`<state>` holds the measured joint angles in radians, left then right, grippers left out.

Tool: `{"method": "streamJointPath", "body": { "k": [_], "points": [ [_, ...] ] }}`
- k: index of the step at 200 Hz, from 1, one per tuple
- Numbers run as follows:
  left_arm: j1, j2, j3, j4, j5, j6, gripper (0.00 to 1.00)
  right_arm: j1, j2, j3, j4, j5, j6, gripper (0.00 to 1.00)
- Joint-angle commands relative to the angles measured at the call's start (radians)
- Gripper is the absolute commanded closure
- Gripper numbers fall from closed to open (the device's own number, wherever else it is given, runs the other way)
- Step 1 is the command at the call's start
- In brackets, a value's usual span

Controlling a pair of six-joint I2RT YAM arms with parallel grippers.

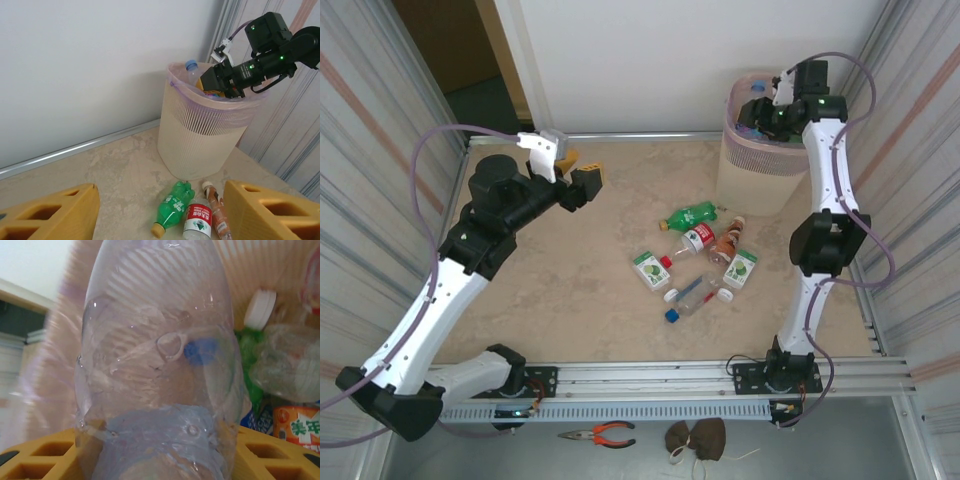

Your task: Put the plastic bottles in the bin

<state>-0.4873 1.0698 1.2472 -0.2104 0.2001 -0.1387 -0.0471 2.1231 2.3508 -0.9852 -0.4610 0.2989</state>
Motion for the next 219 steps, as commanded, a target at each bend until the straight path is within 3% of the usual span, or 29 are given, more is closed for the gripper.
{"method": "streamJointPath", "body": {
  "k": [1,47,98,219],
  "points": [
    [0.011,0.001,-0.014,0.008,0.01,-0.019,0.34,-0.004,0.054,0.058,-0.144,-0.039,-0.051,0.43],
    [0.022,0.012,-0.016,0.003,0.021,-0.028,0.34,-0.01,0.118,0.097,-0.204,-0.027,-0.055,0.31],
    [0.026,0.014,-0.011,0.003,0.028,-0.036,0.34,-0.017,0.07,0.139,-0.199,-0.013,-0.05,0.14],
    [0.026,0.039,-0.004,-0.039,0.057,-0.041,0.35,-0.03,-0.102,0.14,-0.207,0.06,-0.032,0.16]
  ]
}}
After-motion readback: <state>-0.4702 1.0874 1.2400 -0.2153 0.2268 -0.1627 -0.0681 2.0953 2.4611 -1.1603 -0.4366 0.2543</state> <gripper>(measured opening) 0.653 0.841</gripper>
